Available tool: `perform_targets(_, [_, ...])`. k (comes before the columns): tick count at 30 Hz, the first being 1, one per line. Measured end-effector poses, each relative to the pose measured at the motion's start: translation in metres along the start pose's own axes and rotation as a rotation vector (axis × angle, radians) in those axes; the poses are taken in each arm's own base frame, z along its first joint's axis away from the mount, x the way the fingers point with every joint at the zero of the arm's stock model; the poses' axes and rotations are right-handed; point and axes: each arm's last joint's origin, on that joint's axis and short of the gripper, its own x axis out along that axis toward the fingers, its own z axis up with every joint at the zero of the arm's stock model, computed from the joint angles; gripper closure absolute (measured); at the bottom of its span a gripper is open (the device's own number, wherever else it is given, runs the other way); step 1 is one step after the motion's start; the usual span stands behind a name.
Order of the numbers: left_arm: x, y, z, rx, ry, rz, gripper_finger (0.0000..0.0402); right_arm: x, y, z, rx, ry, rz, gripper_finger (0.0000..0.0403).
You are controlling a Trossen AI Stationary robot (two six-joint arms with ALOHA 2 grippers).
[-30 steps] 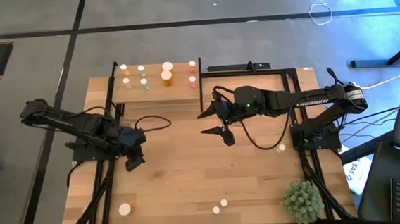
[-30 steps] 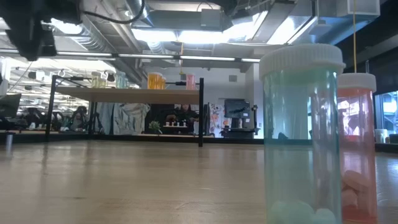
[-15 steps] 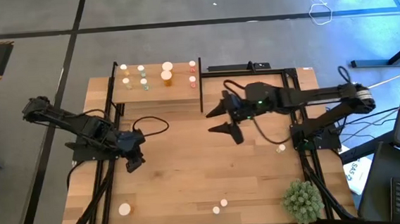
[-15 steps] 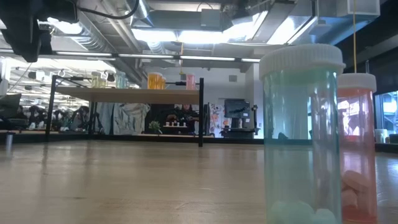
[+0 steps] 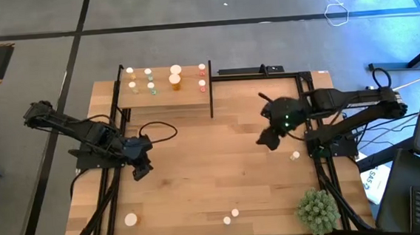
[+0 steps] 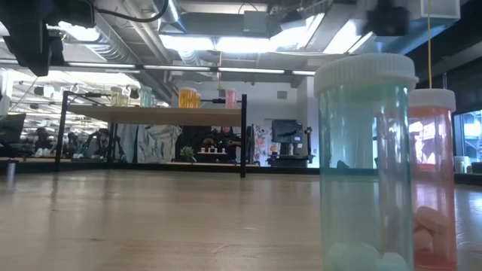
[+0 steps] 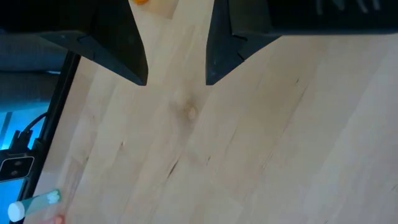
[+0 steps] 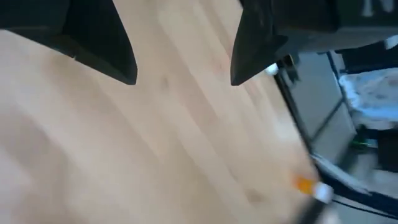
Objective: Pick and place medicine bottles onto shelf by color
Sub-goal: Put the small red pill on the shelf aligned with the red on the shelf
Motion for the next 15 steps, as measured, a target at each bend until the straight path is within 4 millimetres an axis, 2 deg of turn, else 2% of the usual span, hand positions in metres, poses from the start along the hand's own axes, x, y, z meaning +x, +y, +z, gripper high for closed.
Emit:
perform_targets(8, [0.0,0.0,0.001,0.006,-0.019,0.014,0.0246,-0.006,-0.021,-0.028,0.338,0.301,-0.247,0.0142])
perform_targets(15, [0.0,0.0,0.001,0.006,-0.02,0.015,0.0246,-0.007,-0.024,-0.031,0.294,0.332,-0.265,0.0142])
